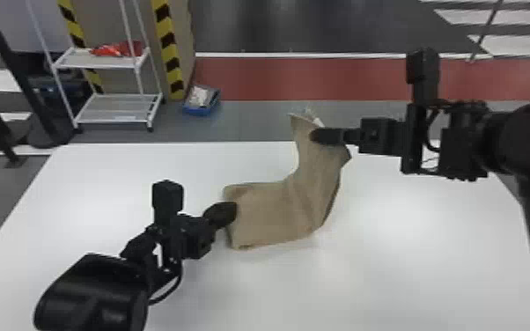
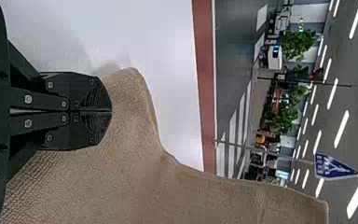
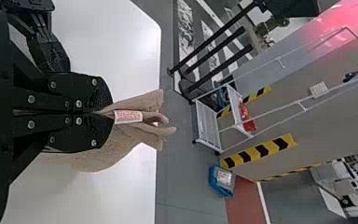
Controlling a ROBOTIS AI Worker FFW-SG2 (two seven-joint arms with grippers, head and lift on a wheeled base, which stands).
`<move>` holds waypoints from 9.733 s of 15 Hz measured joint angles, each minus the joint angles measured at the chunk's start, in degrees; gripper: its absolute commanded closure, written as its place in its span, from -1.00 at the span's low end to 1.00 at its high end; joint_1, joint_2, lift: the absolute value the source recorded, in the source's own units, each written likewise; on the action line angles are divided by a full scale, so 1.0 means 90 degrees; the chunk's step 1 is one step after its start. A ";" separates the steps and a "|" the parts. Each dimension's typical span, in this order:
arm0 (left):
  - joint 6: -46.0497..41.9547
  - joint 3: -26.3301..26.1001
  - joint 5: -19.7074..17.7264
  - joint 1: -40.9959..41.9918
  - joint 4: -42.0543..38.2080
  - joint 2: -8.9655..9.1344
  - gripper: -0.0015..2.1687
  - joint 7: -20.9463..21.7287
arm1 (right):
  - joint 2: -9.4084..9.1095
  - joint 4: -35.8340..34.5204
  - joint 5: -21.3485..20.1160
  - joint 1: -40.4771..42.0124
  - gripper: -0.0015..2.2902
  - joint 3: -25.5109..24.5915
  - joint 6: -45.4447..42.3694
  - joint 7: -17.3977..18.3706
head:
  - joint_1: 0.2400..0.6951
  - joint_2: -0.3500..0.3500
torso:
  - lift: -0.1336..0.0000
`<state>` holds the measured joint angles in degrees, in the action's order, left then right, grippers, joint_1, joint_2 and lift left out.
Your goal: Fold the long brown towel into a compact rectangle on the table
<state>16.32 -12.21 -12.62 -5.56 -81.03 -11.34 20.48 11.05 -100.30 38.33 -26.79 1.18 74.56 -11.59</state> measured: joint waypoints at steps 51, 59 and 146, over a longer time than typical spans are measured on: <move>0.0239 -0.0249 0.0042 0.0178 -0.0298 0.0117 0.95 -0.0207 | -0.0171 -0.1388 -0.1449 0.4160 0.63 -0.0206 -0.2923 -0.0675 | 1.00 -0.13 | -0.79; 0.0292 -0.0181 0.0027 0.0350 -0.0668 0.0090 0.86 -0.0176 | -0.0492 0.0363 -0.1730 0.3010 0.63 0.0221 -0.3793 -0.0275 | 1.00 -0.10 | -0.79; -0.1740 0.0394 0.0740 0.1934 -0.2809 0.0364 -0.96 -0.2818 | -0.0252 -0.2228 -0.2589 0.5031 -0.94 -0.0494 -0.5741 -0.0083 | 1.00 -0.08 | -0.78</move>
<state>0.66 -8.67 -5.96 11.85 -106.32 -8.06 -4.88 8.78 -120.36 15.02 18.49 -3.27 22.89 -12.35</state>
